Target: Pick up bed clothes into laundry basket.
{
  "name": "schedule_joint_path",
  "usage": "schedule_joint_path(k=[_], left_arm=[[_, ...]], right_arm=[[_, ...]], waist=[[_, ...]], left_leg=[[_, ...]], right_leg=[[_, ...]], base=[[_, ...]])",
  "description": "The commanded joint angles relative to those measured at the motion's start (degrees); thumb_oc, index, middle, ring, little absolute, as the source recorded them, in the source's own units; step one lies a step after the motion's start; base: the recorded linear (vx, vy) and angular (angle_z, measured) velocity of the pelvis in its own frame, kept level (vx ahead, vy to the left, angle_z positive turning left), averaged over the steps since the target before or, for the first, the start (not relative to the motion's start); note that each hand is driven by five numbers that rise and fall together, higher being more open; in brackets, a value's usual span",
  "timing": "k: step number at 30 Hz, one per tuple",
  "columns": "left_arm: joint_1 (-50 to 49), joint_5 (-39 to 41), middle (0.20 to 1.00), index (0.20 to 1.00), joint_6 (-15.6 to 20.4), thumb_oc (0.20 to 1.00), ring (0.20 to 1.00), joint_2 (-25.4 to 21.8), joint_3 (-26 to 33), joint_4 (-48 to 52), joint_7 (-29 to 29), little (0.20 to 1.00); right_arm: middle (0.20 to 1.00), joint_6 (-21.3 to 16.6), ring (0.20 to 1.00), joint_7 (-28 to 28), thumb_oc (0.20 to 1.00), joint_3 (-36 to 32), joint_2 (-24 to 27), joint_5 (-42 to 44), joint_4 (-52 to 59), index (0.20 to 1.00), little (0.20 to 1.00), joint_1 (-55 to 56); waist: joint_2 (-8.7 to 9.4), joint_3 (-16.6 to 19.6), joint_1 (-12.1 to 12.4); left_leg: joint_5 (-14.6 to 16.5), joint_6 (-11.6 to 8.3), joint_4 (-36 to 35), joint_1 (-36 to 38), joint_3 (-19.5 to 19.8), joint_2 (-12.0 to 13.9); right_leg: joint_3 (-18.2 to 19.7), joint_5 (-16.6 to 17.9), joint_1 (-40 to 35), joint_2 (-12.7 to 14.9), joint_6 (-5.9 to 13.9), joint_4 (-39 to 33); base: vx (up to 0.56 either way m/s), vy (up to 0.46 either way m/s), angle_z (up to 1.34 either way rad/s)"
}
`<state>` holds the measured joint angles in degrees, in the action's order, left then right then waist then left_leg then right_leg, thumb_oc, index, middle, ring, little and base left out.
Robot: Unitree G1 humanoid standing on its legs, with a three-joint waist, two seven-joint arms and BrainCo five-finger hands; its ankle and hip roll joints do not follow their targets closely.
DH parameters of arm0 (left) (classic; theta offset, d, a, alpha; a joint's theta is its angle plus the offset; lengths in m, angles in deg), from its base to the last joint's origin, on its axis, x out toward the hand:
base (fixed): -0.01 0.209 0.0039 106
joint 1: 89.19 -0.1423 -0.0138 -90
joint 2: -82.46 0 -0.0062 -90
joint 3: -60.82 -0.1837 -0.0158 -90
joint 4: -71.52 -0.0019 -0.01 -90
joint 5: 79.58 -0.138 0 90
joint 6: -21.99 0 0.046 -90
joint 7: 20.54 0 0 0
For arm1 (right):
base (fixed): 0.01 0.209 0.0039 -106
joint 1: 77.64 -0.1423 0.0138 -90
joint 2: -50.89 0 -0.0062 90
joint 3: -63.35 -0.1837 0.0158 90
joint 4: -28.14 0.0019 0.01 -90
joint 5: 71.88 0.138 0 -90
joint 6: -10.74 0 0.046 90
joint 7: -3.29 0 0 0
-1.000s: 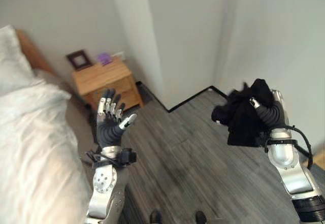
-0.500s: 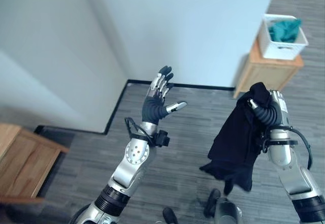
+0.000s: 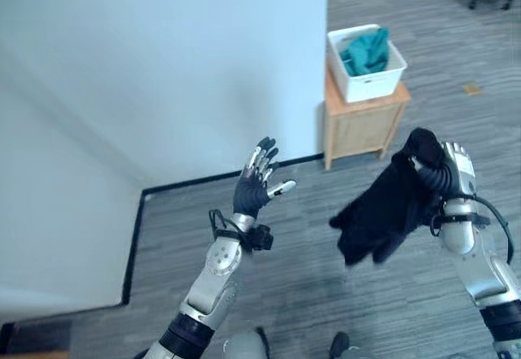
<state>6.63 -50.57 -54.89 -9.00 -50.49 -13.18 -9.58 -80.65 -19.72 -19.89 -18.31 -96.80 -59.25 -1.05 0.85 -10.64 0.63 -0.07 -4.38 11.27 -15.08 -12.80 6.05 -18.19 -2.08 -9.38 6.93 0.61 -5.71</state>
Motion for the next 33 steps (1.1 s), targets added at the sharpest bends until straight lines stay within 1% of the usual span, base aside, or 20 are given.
schedule_joint_path(k=[1, 3, 4, 6, 7, 8, 10, 11, 14, 15, 16, 17, 21, 22, 26, 28, 30, 31, 32, 33], left_arm=[[0.6, 0.4, 1.000, 1.000, 3.1, 1.000, 1.000, 0.9, 1.0, 3.4, 0.4, 1.000], [0.8, -0.2, 1.000, 1.000, 2.7, 1.000, 1.000, 0.4, 0.6, 3.8, 0.4, 1.000], [0.6, 0.5, 1.000, 1.000, 1.8, 1.000, 1.000, 0.6, 0.6, 3.3, 0.1, 1.000], [2.0, -0.2, 1.000, 1.000, 1.6, 1.000, 1.000, -0.3, -0.7, 3.5, 1.0, 1.000], [2.1, -0.2, 1.000, 1.000, 1.6, 1.000, 1.000, -0.2, -0.7, 3.4, 1.0, 1.000], [2.9, -1.2, 1.000, 1.000, 1.7, 1.000, 1.000, -1.0, -0.9, 3.5, 1.9, 1.000], [3.7, -1.6, 1.000, 1.000, 1.6, 1.000, 1.000, -1.2, -0.7, 3.5, 2.4, 1.000], [4.0, -1.4, 1.000, 1.000, 1.7, 1.000, 1.000, -1.6, -0.1, 3.9, 2.5, 1.000], [3.9, -1.6, 1.000, 1.000, 1.7, 1.000, 1.000, -1.7, 0.1, 3.8, 2.1, 1.000], [3.8, -1.7, 1.000, 1.000, 1.8, 1.000, 1.000, -1.6, 0.6, 3.3, 1.7, 1.000], [3.8, -1.7, 1.000, 1.000, 1.8, 1.000, 1.000, -1.6, 0.6, 3.3, 1.6, 1.000], [3.5, -2.1, 1.000, 1.000, 1.6, 1.000, 1.000, -1.5, 0.9, 2.9, 1.0, 1.000], [2.9, -2.8, 1.000, 1.000, 1.4, 1.000, 1.000, -1.6, 1.8, 2.2, 0.6, 1.000], [1.0, -2.3, 1.000, 1.000, 1.3, 1.000, 1.000, -1.4, 3.3, 2.0, 0.5, 1.000], [-0.3, -1.2, 1.000, 1.000, 1.5, 1.000, 1.000, -0.8, 4.7, 1.8, -0.4, 1.000], [-0.4, 0.3, 1.000, 1.000, 1.3, 1.000, 1.000, 0.0, 4.0, 2.0, -0.4, 1.000], [-0.5, 0.8, 1.000, 1.000, 1.3, 1.000, 1.000, 0.1, 3.6, 2.0, -0.7, 1.000], [-1.3, 1.5, 1.000, 1.000, 1.3, 1.000, 1.000, 0.0, 3.7, 2.1, -1.3, 1.000], [-1.3, 1.5, 1.000, 1.000, 1.3, 1.000, 1.000, 0.0, 3.7, 2.2, -1.3, 1.000], [-1.6, 1.4, 1.000, 1.000, 1.3, 1.000, 1.000, 0.1, 3.4, 1.9, -1.5, 1.000]], right_arm=[[0.200, -2.0, 0.200, -1.9, 0.200, -1.1, 4.7, -1.5, 2.3, 0.200, 0.200, -7.1], [0.200, -1.5, 0.200, -2.6, 0.200, -2.0, 4.7, -1.1, 1.6, 0.200, 0.200, -7.3], [0.200, -1.1, 0.200, -3.0, 0.200, -2.1, 4.7, -1.3, 0.9, 0.200, 0.200, -6.9], [0.200, -0.2, 0.200, -2.4, 0.200, -3.2, 3.1, -2.1, 1.7, 0.200, 0.200, -5.7], [0.200, -0.2, 0.200, -2.3, 0.200, -3.2, 3.1, -2.1, 1.7, 0.200, 0.200, -5.8], [0.200, 0.2, 0.200, -2.0, 0.200, -3.0, 2.6, -2.6, 1.6, 0.200, 0.200, -6.2], [0.200, 0.4, 0.200, -2.1, 0.200, -3.2, 2.3, -2.7, 1.4, 0.200, 0.200, -6.5], [0.200, 0.7, 0.200, -2.3, 0.200, -4.0, 2.1, -2.7, 1.8, 0.200, 0.200, -6.0], [0.200, 1.0, 0.200, -2.3, 0.200, -5.2, 2.1, -2.3, 1.8, 0.200, 0.200, -5.2], [0.200, 1.3, 0.200, -2.7, 0.200, -6.3, 2.4, -2.1, 1.7, 0.200, 0.200, -4.7], [0.200, 1.3, 0.200, -2.7, 0.200, -6.4, 2.4, -2.1, 1.7, 0.200, 0.200, -4.6], [0.200, 1.6, 0.200, -2.7, 0.200, -7.5, 3.1, -2.1, 1.8, 0.200, 0.200, -4.1], [0.200, 2.1, 0.200, -2.4, 0.200, -8.8, 4.7, -2.9, 1.7, 0.200, 0.200, -3.9], [0.200, 2.0, 0.200, -2.1, 0.200, -7.9, 4.6, -2.8, 0.9, 0.200, 0.200, -4.7], [0.200, 1.2, 0.200, -1.6, 0.200, -6.6, 5.3, -1.8, 0.3, 0.200, 0.200, -6.5], [0.200, 0.9, 0.200, -2.3, 0.200, -6.1, 7.7, -0.9, 0.3, 0.200, 0.200, -8.5], [0.200, 1.2, 0.200, -2.3, 0.200, -5.9, 8.7, -0.6, -0.3, 0.200, 0.200, -9.5], [0.200, 1.7, 0.200, -1.8, 0.200, -5.7, 10.4, -0.3, -1.0, 0.200, 0.200, -10.9], [0.200, 1.7, 0.200, -1.8, 0.200, -5.6, 10.4, -0.2, -1.0, 0.200, 0.200, -11.0], [0.200, 2.0, 0.200, -1.9, 0.200, -5.3, 11.4, 0.0, -2.2, 0.200, 0.200, -12.1]], waist=[[-2.31, 0.8, 4.3], [-2.44, 1.5, 4.6], [-2.83, 2.2, 4.8], [-3.51, 1.0, 2.0], [-3.58, 1.0, 2.1], [-5.00, -0.3, 0.0], [-5.52, -0.4, -0.3], [-6.26, -0.8, -1.0], [-6.28, -0.6, -1.8], [-6.33, -0.2, -2.1], [-6.45, -0.2, -2.0], [-6.18, 0.5, -2.4], [-4.70, 1.7, -1.9], [-3.79, 3.0, -0.9], [-4.57, 3.5, -0.6], [-3.93, 1.9, 0.2], [-3.14, 1.3, 0.2], [-2.31, 1.1, 1.0], [-2.20, 1.0, 0.8], [-1.48, 1.0, 1.6]], left_leg=[[-2.5, -1.26, -8.0, 5.9, 1.4, -2.9], [-3.9, -0.85, -12.2, 6.6, -1.1, -2.5], [-3.5, 0.95, -12.8, 8.3, -1.2, -3.7], [-1.1, 3.98, -15.3, 14.7, -1.4, -4.8], [-1.3, 4.06, -15.4, 14.5, -1.5, -4.7], [-0.2, 4.77, -16.1, 17.4, -2.7, -3.5], [0.3, 4.91, -16.1, 18.3, -4.2, -3.0], [1.3, 4.72, -16.2, 19.8, -5.5, -2.5], [2.9, 3.66, -16.3, 21.3, -5.1, -1.9], [2.4, 2.71, -16.3, 21.4, -5.9, -0.7], [2.4, 2.68, -16.3, 21.5, -6.0, -0.6], [2.9, 1.52, -16.3, 21.9, -5.5, 0.3], [3.3, -0.44, -16.3, 23.3, -5.3, 1.7], [1.9, -2.64, -15.6, 24.8, -6.9, 5.0], [-2.0, -4.94, -9.5, 23.2, -7.9, 9.8], [-7.6, -5.27, 2.9, 17.1, -8.4, 13.2], [-7.7, -5.10, 5.4, 15.5, -11.0, 13.8], [-3.7, -5.10, 6.9, 12.8, -10.6, 9.8], [-4.3, -3.93, 7.1, 12.3, -11.7, 9.8], [-1.0, -2.57, 6.6, 9.7, -11.2, 5.9]], right_leg=[[0.0, -4.6, 1.3, -0.4, 5.52, 0.7], [0.7, -5.6, -0.6, -1.6, 5.32, 0.8], [0.8, -6.7, -1.6, -1.9, 5.10, 3.4], [0.4, -4.4, 4.8, 0.6, 9.52, 23.3], [0.5, -4.4, 5.4, 0.6, 9.50, 23.7], [0.0, 0.5, 12.6, 2.9, 13.13, 34.8], [-1.5, 1.3, 15.1, 5.5, 13.78, 37.4], [-5.0, -0.1, 16.4, 9.7, 12.34, 36.1], [-4.2, -2.3, 16.9, 10.8, 10.92, 30.6], [-2.9, -0.7, 16.7, 11.6, 10.05, 22.4], [-3.0, -0.4, 16.5, 11.4, 10.03, 22.0], [0.1, 2.5, 15.6, 13.0, 10.95, 14.9], [3.6, 6.0, 13.0, 15.2, 12.21, 7.6], [2.1, 6.1, 11.3, 13.5, 12.72, 5.7], [0.8, 4.4, 7.5, 8.8, 10.79, 1.5], [-2.7, 1.7, 3.9, 6.9, 7.89, 0.7], [-3.8, 0.8, 2.8, 6.5, 7.23, 0.7], [-2.7, -0.9, 1.6, 5.9, 7.04, 0.7], [-3.5, -0.1, 2.1, 6.2, 6.87, 0.7], [-3.4, -0.1, 2.1, 6.3, 6.95, 0.7]], base=[[0.44, 0.002, -0.43], [0.37, -0.008, -0.42], [0.41, 0.081, -0.26], [0.39, 0.088, -0.10], [0.14, 0.084, 0.20], [0.04, 0.057, 0.29], [0.13, 0.012, -0.04], [0.25, -0.098, -0.31], [0.16, -0.207, -0.11], [0.04, -0.237, -0.20], [0.13, -0.470, -0.16], [0.15, -0.373, 0.02], [0.14, -0.425, 0.14], [0.17, -0.565, 0.04], [0.10, -0.443, -0.55], [0.00, -0.412, -0.24], [0.08, -0.350, 0.20], [0.09, -0.284, 0.45], [0.11, -0.226, 0.39], [0.00, -0.106, 0.06]])
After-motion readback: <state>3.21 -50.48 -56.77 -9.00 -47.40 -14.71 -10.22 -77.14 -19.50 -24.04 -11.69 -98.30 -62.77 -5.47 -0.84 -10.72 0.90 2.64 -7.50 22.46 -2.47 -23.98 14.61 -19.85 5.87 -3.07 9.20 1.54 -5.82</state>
